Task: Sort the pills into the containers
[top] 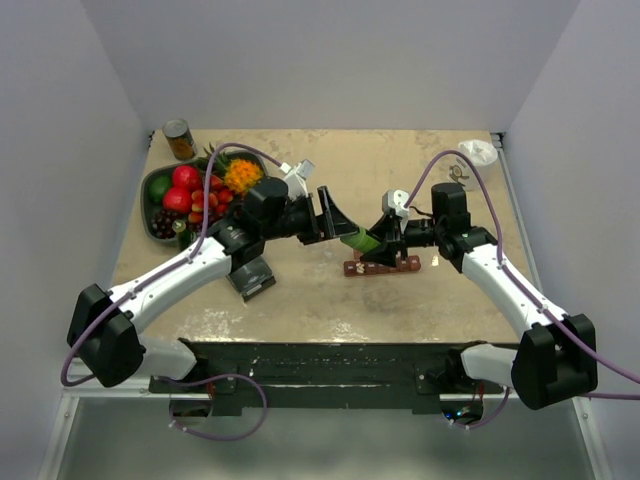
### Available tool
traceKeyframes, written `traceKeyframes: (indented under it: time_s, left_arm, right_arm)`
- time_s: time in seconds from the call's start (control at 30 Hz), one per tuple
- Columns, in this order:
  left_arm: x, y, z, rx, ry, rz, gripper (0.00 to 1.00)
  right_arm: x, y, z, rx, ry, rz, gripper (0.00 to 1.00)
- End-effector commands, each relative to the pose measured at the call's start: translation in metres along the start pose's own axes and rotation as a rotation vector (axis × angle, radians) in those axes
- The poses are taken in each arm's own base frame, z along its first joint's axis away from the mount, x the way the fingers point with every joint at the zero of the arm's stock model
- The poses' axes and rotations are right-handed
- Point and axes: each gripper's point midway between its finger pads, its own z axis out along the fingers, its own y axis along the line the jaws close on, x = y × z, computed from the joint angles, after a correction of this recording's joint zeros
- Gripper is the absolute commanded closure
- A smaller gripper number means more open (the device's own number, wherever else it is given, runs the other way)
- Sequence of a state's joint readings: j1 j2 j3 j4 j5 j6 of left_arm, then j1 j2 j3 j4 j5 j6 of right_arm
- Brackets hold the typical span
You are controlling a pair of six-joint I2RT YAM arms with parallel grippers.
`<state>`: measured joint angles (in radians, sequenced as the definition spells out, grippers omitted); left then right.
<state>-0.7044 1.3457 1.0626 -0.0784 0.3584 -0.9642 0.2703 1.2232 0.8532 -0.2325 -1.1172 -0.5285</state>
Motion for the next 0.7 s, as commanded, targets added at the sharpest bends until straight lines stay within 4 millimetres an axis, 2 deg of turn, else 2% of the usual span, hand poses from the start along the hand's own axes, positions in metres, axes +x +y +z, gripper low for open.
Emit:
traceKeyframes:
  time_s: [0.0, 0.1, 0.17, 0.2, 0.27, 0.3, 0.5, 0.6, 0.63, 0.67]
  left_arm:
    - [-0.008, -0.024, 0.001, 0.045, -0.015, 0.049, 0.21]
    - [-0.005, -0.025, 0.004, 0.046, -0.003, 0.061, 0.26]
    - [-0.002, -0.027, 0.006, 0.055, 0.007, 0.067, 0.33]
    - [-0.002, -0.028, 0.006, 0.059, 0.011, 0.077, 0.40]
    - [0.003, -0.029, 0.007, 0.070, 0.031, 0.084, 0.46]
    - [0.005, -0.028, 0.007, 0.073, 0.040, 0.094, 0.54]
    - [0.019, -0.023, 0.008, 0.113, 0.108, 0.192, 0.75]
    - [0.028, -0.017, 0.008, 0.172, 0.161, 0.278, 0.82]
    - [0.021, -0.018, 0.010, 0.220, 0.147, 0.307, 0.83]
    - [0.029, -0.023, 0.004, 0.307, 0.201, 0.333, 0.85]
  right_arm:
    - [-0.027, -0.002, -0.003, 0.002, -0.037, -0.092, 1.00]
    - [-0.027, -0.003, -0.003, 0.004, -0.037, -0.091, 1.00]
    - [-0.028, -0.002, -0.003, 0.003, -0.037, -0.093, 1.00]
    - [-0.028, -0.002, -0.003, 0.003, -0.037, -0.093, 1.00]
    - [-0.028, -0.002, -0.003, 0.003, -0.037, -0.092, 1.00]
    - [-0.028, -0.002, -0.003, 0.000, -0.039, -0.090, 1.00]
    - [-0.032, 0.002, -0.002, -0.020, -0.056, -0.075, 1.00]
    - [-0.037, 0.010, -0.002, -0.062, -0.084, -0.066, 1.00]
    - [-0.039, 0.013, -0.002, -0.080, -0.095, -0.056, 1.00]
    - [-0.041, 0.020, -0.002, -0.114, -0.114, -0.051, 1.00]
